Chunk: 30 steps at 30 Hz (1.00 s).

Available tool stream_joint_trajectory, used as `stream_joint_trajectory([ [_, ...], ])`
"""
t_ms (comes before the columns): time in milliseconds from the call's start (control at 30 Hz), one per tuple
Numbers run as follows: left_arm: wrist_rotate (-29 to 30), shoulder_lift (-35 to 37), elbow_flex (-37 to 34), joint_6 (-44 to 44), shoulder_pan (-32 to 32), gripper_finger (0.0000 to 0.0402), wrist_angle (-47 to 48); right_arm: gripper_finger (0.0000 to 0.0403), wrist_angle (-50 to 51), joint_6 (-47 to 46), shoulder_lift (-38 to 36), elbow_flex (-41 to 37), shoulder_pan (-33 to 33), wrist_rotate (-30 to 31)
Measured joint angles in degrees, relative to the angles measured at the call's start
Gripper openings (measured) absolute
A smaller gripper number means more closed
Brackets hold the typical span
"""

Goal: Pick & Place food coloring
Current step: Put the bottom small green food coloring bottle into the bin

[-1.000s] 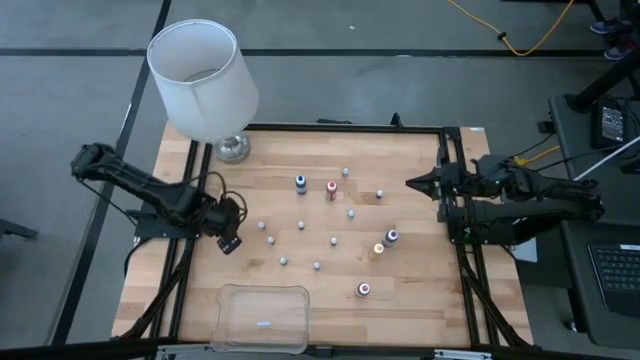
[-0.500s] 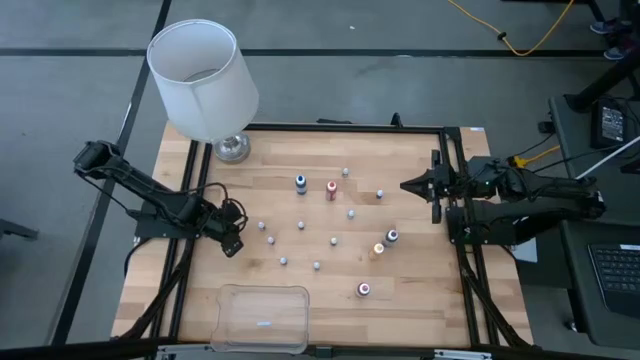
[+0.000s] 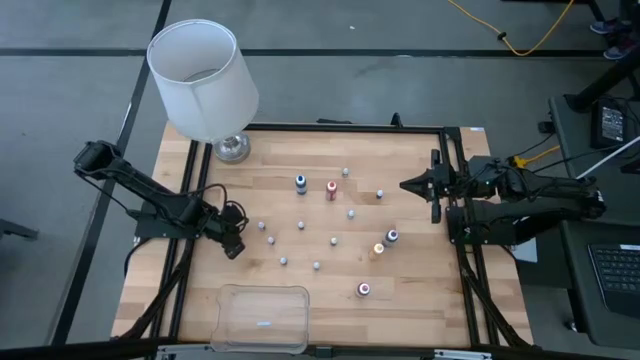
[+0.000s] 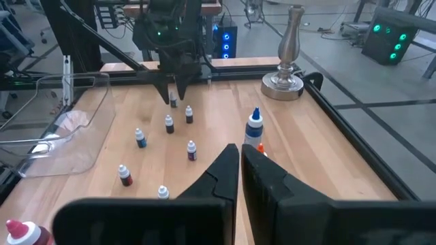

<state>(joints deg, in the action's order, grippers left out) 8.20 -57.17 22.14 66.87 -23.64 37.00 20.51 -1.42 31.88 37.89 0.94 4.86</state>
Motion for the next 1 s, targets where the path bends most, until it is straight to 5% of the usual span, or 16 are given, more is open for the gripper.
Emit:
stream_joint_trajectory([
  [200, -0.38, 0.00, -0.25, 0.00, 0.13, 0.0230, 0.03, 0.0023, 0.00, -0.01, 0.00, 0.00, 0.01, 0.00],
  [767, -0.36, 0.01, -0.25, 0.01, 0.13, 0.0095, 0.00, 0.0023, 0.02, 0.16, 0.00, 0.00, 0.01, 0.02],
  [1000, -0.40, 0.07, 0.53, -0.44, 0.13, 0.0071, -1.66, 0.0023, 0.07, 0.13, 0.00, 0.00, 0.01, 0.02],
])
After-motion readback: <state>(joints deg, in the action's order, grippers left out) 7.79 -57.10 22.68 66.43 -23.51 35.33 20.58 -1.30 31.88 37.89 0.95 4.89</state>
